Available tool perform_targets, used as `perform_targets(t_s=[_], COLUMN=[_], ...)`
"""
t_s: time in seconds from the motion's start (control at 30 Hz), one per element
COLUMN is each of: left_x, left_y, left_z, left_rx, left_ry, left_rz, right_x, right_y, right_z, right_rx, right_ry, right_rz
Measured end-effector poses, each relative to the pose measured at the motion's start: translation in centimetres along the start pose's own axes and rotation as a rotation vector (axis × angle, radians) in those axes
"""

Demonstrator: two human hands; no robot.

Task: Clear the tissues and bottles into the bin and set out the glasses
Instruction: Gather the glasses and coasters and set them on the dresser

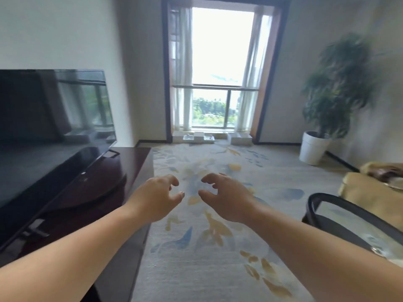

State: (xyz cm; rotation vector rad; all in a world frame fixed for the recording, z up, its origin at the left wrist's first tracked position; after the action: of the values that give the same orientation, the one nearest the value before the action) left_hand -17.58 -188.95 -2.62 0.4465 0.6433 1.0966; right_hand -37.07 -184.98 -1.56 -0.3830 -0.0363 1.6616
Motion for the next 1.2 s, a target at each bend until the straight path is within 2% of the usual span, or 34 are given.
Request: perform_targets(t_s=[0.3,0.67,0.97,1.2], left_x=[-9.9,-16.8,-21.5,-24.4], left_y=[4.0,12.6,23.3,28.6], left_z=[-6.0,-17.1,-27.8,-34.7], left_rx=[0.049,0.089,0.11,0.109], left_ry=[-0.187,-0.324,-0.396,-0.518], left_rz=[-0.257,-0.459,-0.555,-0.602], right_x=[-1.0,2.0,5.1,6.2], right_y=[7.2,18.3,31.1,39.4], right_z=[2.4,4.9,8.8,9.3], right_rx=[0.052,0.076,0.097,0.093], right_ry=[0.097,0.14,0.174,0.176], right_rz=[-0.3,-0.518,-0.636,-0.728])
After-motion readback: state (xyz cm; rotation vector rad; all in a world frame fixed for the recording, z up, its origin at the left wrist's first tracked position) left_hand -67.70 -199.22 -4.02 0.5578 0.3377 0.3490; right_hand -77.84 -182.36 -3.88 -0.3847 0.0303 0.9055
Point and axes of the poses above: each hand's wrist, its own x-axis away from the middle knuckle, its own z-axis out of the back of the hand, y = z × x, the point moved 1 cm from there along -x, towards the middle knuckle, and after that the axes turned 15 degrees about x, right-handed, at the moved point
